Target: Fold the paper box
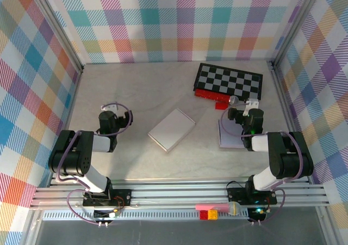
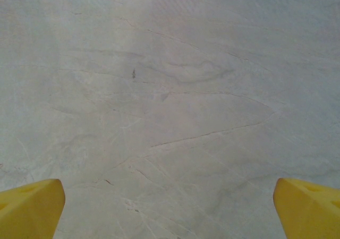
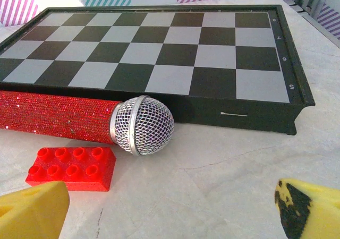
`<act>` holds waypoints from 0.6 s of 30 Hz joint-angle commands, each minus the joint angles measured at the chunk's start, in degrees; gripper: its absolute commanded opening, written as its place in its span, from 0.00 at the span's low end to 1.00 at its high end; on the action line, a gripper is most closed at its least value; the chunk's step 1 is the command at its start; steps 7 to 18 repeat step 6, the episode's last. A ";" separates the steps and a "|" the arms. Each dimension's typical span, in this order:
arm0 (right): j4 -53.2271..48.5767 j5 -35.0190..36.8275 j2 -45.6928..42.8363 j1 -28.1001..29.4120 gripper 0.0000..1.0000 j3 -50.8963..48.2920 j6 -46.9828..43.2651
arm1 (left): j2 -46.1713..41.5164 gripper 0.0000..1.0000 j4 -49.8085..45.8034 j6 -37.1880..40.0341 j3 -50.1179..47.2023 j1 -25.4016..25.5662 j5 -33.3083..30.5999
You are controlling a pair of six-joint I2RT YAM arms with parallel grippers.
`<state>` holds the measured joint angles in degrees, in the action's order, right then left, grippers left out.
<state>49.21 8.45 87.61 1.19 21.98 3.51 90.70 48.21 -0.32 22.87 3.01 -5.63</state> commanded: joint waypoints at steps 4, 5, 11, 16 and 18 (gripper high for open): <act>-0.93 -3.00 0.45 0.36 0.99 1.23 -1.90 | -0.34 1.00 1.30 1.38 0.60 0.60 -1.05; -0.62 -3.35 0.30 0.44 0.99 0.95 -2.13 | -0.34 1.00 1.29 1.41 0.64 0.60 -1.05; 0.30 -4.39 0.21 0.45 0.99 0.43 -2.67 | -0.34 1.00 1.19 1.38 0.68 0.64 -1.12; 0.30 -4.39 0.21 0.45 0.99 0.43 -2.67 | -0.34 1.00 1.19 1.38 0.68 0.64 -1.12; 0.30 -4.39 0.21 0.45 0.99 0.43 -2.67 | -0.34 1.00 1.19 1.38 0.68 0.64 -1.12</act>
